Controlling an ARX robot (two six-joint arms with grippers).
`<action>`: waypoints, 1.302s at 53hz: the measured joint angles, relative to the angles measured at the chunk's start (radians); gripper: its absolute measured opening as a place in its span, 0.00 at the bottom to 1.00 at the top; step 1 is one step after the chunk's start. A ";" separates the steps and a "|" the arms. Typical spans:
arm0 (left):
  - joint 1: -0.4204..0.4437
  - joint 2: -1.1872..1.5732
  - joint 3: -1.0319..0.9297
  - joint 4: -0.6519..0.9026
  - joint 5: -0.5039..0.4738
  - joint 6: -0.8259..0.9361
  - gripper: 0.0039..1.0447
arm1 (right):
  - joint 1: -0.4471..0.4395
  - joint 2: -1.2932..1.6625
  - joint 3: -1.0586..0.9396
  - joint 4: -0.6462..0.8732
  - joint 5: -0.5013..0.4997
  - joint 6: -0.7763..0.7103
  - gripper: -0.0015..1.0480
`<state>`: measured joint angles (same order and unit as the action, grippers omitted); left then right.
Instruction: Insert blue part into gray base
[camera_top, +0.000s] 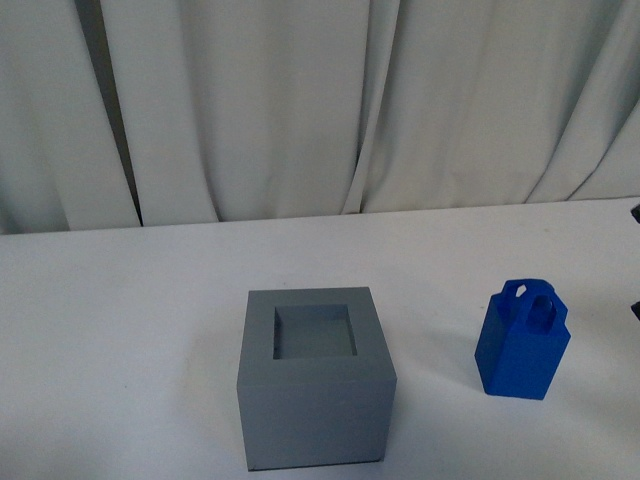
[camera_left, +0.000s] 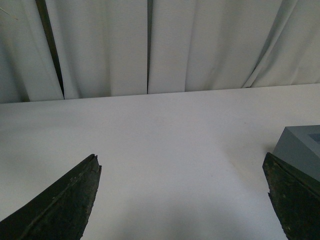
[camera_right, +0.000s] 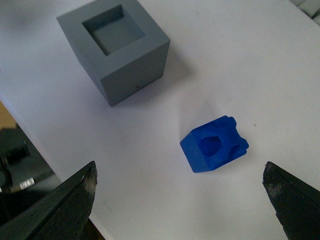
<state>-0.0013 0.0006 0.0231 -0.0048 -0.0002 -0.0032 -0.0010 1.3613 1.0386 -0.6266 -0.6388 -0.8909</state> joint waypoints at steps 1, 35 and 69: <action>0.000 0.000 0.000 0.000 0.000 0.000 0.94 | 0.003 0.021 0.026 -0.026 0.006 -0.029 0.93; 0.000 0.000 0.000 0.000 0.000 0.000 0.94 | 0.110 0.535 0.635 -0.456 0.315 -0.393 0.93; 0.000 0.000 0.000 0.000 0.000 0.000 0.94 | 0.183 0.685 0.721 -0.489 0.455 -0.439 0.93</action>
<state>-0.0013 0.0006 0.0231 -0.0048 -0.0002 -0.0036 0.1822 2.0460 1.7596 -1.1160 -0.1837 -1.3296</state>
